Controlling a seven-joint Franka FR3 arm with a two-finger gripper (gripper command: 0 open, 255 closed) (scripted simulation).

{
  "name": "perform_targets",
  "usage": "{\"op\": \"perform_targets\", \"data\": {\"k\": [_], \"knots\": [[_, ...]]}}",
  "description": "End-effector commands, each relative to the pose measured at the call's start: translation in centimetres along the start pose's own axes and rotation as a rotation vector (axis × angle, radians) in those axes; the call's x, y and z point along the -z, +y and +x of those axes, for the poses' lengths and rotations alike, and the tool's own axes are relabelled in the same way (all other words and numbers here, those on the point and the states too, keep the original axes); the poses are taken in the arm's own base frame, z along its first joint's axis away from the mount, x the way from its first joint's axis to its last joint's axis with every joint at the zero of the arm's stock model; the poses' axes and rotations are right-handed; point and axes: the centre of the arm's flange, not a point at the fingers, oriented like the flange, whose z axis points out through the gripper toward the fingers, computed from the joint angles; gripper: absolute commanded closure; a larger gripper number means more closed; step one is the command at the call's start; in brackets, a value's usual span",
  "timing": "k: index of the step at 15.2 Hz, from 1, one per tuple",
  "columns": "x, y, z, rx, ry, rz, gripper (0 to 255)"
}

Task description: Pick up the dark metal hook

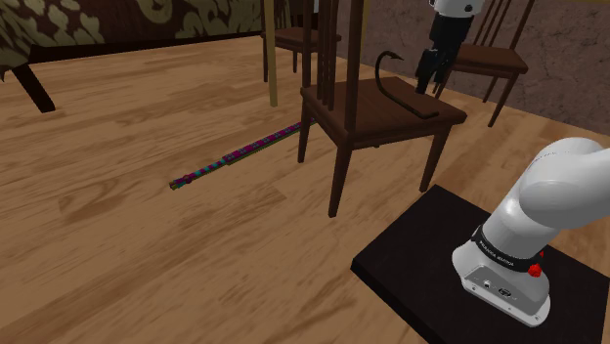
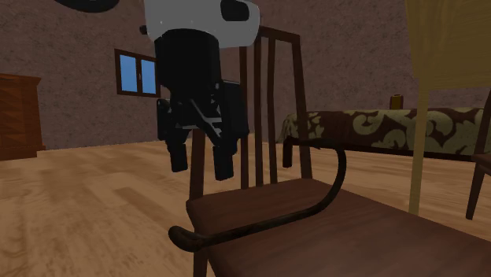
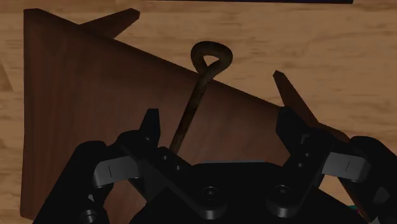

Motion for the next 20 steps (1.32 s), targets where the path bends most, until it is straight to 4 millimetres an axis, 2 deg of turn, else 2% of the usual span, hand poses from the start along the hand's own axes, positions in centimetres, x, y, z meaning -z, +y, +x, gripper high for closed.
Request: {"op": "perform_targets", "data": {"k": [1,9,10,17,19,20], "knots": [[0.0,0.0,0.0,0.000,0.000,0.000,0],[-4.9,6.0,9.1,-0.387,-0.078,0.089,0],[-5.0,6.2,9.3,-0.394,-0.080,0.091,0],[-9.0,5.9,9.2,-0.394,-0.080,0.091,0],[-9.0,5.9,9.2,-0.394,-0.080,0.091,0],[-9.0,5.9,9.1,-0.394,-0.080,0.091,255]]}}
